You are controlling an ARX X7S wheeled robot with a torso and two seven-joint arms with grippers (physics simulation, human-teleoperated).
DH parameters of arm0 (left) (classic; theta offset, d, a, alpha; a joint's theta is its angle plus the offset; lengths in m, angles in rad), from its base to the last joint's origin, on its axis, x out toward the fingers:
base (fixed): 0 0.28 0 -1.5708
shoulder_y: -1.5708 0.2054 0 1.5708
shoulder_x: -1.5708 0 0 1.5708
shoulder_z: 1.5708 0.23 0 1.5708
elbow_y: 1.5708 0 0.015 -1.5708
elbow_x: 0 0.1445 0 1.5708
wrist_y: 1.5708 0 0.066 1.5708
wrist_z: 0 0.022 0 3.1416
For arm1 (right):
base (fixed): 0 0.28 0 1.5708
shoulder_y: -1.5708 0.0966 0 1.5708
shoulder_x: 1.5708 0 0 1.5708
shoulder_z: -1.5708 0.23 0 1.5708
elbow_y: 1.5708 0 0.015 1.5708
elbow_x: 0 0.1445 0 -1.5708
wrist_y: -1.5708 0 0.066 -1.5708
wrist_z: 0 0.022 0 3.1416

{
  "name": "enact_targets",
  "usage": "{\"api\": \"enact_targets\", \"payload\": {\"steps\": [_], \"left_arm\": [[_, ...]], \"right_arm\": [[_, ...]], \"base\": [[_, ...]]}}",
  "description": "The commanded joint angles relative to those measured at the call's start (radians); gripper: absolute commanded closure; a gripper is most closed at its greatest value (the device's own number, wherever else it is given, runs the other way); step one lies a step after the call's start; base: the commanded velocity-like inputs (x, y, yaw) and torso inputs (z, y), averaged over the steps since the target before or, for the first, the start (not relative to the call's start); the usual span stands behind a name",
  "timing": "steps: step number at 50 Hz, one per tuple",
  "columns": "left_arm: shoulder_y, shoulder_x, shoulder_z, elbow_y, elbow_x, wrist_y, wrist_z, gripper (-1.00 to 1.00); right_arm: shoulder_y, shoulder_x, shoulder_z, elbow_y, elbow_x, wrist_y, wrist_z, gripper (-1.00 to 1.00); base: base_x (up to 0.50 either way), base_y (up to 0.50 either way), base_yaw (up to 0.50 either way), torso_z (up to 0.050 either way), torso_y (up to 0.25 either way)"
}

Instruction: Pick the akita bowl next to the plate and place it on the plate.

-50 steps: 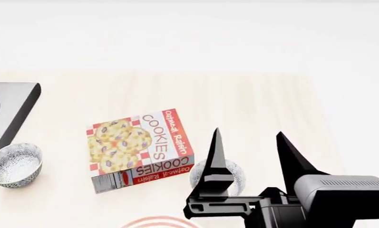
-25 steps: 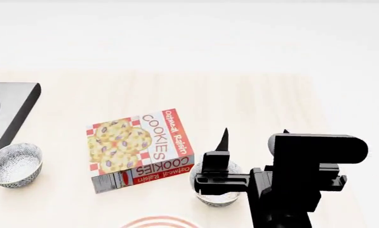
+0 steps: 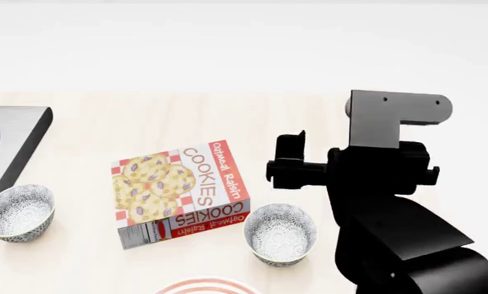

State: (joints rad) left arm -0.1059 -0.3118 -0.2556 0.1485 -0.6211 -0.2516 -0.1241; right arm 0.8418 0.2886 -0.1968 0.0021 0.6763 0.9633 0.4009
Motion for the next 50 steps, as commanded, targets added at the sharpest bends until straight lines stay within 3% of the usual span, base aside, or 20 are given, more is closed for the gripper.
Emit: {"api": "enact_targets", "payload": {"steps": [1,14,25,40,50], "left_arm": [[-0.002,-0.001,0.002,-0.004,-0.002,0.002,-0.003,-1.00],[0.000,-0.004,0.003,-0.006,-0.006,0.006,-0.004,-1.00],[0.002,-0.007,0.002,0.008,-0.012,-0.004,-0.021,-1.00],[-0.003,-0.007,0.006,-0.007,-0.007,0.004,-0.025,-1.00],[-0.003,-0.010,0.008,-0.008,-0.009,0.006,-0.025,-1.00]], "right_arm": [[0.187,-0.040,-0.043,0.301,-0.032,0.003,-0.067,-1.00],[0.318,-0.092,-0.088,0.657,-0.066,-0.025,-0.168,-1.00],[0.380,-0.114,-0.127,0.829,-0.094,-0.026,-0.209,-1.00],[0.408,-0.129,-0.121,0.931,-0.080,0.030,-0.210,-1.00],[0.435,-0.160,-0.151,1.061,-0.108,-0.036,-0.260,-1.00]], "base": [[0.00,0.00,0.00,0.000,0.000],[0.00,0.00,0.00,0.000,0.000],[0.00,0.00,0.00,0.000,0.000],[0.00,0.00,0.00,0.000,0.000],[0.00,0.00,0.00,0.000,0.000]]}}
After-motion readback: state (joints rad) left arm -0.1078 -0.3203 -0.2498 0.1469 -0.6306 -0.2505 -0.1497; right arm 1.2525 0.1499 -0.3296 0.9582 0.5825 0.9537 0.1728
